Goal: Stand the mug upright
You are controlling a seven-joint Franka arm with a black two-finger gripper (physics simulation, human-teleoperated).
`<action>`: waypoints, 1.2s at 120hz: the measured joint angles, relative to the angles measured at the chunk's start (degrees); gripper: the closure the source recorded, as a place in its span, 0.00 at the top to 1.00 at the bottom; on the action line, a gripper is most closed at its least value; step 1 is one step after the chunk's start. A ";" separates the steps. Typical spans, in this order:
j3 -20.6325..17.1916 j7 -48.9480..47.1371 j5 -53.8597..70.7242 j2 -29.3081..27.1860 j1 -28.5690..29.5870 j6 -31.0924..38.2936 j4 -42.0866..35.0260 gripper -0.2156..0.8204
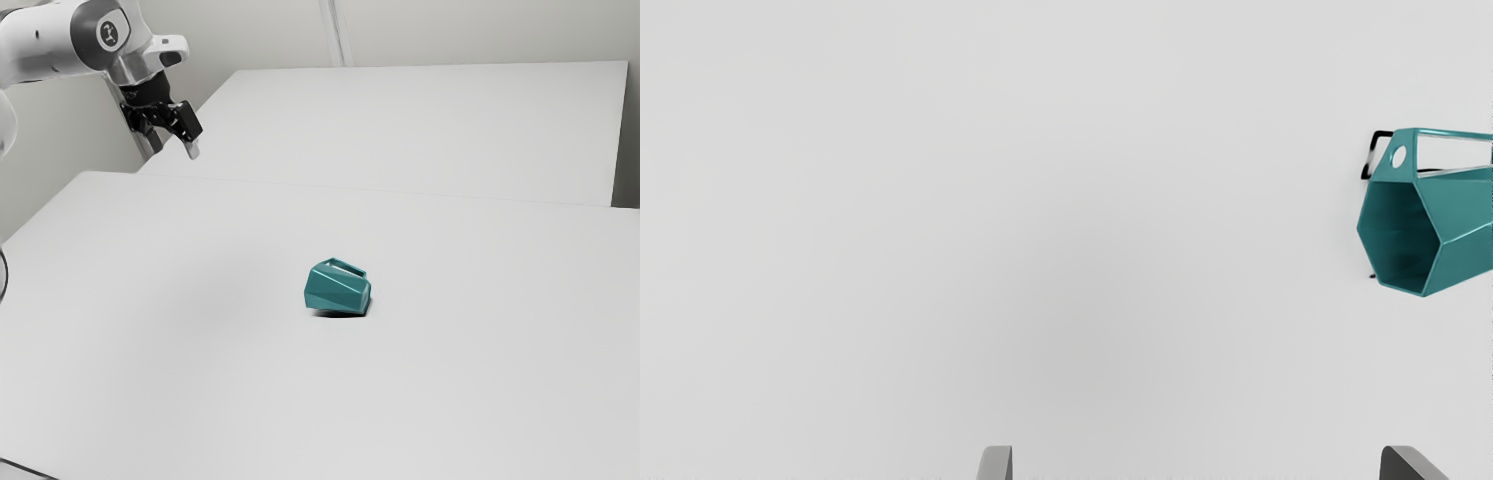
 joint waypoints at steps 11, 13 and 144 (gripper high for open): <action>-0.06 -0.22 -0.11 0.07 -0.06 -0.17 0.03 0.79; -0.08 -0.25 -0.13 0.07 -0.08 -0.20 0.04 0.79; -0.70 13.21 -44.70 4.41 -0.01 20.12 -28.19 0.79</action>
